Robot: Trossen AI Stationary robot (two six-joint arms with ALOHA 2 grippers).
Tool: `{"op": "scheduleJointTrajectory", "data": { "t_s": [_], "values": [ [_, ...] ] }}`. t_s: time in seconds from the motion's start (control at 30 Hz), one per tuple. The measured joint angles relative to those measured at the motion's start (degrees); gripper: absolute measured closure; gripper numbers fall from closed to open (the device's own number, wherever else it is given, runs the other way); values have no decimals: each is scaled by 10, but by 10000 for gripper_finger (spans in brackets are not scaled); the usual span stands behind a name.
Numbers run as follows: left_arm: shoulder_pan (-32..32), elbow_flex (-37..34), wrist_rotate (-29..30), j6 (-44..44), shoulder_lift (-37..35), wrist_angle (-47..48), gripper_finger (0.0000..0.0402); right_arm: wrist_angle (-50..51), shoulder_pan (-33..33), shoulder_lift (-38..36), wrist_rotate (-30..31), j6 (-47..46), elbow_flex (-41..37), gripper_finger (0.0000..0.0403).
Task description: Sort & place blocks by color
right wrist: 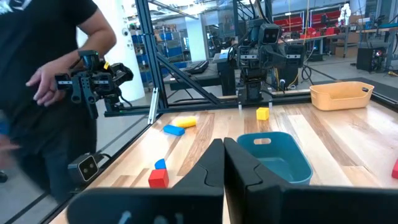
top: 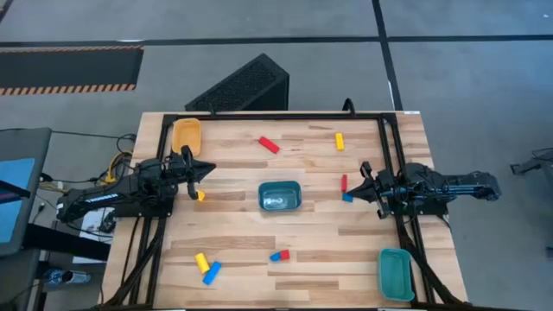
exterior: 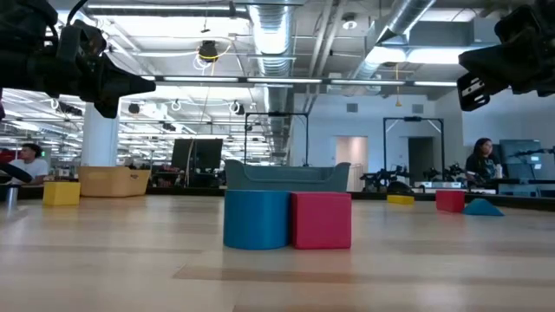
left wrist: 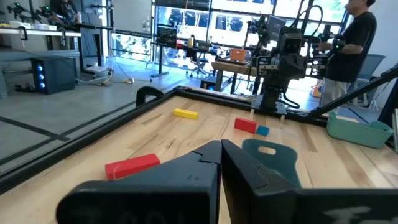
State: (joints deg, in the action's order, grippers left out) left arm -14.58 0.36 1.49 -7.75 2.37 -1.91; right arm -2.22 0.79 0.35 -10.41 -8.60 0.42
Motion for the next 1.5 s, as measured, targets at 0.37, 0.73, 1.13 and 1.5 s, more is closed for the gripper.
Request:
{"op": "scheduleJointTrajectory", "data": {
  "t_s": [0.37,0.73,1.13,1.5],
  "values": [
    [0,0,0,0,0,0,401,0,0,0,0,0,0,390],
    [-1,0,36,23,0,-21,401,-8,-3,0,15,50,0,390],
    [-1,0,154,-234,-1,-217,401,-131,-43,10,435,-78,2,390],
    [-1,0,328,-383,4,-212,401,33,-119,102,332,-399,31,399]
  ]
}}
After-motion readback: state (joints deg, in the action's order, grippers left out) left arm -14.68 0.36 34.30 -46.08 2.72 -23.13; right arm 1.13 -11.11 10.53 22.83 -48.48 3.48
